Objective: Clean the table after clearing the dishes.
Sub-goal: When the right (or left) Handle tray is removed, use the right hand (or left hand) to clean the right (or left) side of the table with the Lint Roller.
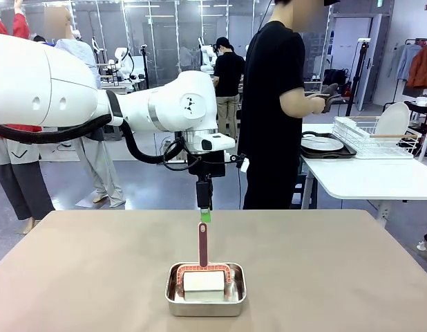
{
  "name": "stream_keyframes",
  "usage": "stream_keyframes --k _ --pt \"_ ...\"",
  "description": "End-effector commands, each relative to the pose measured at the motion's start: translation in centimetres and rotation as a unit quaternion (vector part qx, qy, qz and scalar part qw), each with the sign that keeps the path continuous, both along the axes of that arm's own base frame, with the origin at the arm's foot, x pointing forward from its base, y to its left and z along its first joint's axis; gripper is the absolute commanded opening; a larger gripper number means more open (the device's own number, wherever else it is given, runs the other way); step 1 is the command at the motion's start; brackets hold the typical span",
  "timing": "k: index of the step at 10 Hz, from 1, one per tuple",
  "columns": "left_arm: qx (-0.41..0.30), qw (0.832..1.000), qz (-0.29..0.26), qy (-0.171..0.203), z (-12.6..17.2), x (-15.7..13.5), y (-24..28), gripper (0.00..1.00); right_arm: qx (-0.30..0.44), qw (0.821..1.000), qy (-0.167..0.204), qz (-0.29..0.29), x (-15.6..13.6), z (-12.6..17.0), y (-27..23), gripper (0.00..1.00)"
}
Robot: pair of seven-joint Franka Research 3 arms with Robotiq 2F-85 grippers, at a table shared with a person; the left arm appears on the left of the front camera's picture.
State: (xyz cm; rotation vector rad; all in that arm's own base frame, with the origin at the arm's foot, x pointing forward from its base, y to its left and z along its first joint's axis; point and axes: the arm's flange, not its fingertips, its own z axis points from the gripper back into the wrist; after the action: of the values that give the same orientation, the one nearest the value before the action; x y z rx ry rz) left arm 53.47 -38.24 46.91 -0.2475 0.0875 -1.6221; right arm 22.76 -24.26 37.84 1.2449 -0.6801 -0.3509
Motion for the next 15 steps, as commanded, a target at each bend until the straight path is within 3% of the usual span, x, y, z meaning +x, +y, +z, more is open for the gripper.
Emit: stream_keyframes --k 1,11,14,15 --pt "0.011 1.000 0.011 -0.004 -1.1 0.1 -0.2 1.00 0.000 1.000 -0.010 -0.001 -0.1 0.2 0.3 1.00" --pt "0.040 0.996 0.026 0.070 -6.3 -1.3 0.9 1.00 0.000 1.000 -0.010 -0.001 -0.1 0.2 0.3 1.00" --pt "0.046 0.996 0.033 0.075 -6.8 -1.3 0.6 1.00 0.000 1.000 -0.010 -0.001 -0.1 0.2 0.3 1.00" --pt "0.040 0.996 0.036 0.071 -6.8 -1.2 0.5 0.94 0.000 1.000 -0.010 -0.001 -0.1 0.2 0.3 1.00"
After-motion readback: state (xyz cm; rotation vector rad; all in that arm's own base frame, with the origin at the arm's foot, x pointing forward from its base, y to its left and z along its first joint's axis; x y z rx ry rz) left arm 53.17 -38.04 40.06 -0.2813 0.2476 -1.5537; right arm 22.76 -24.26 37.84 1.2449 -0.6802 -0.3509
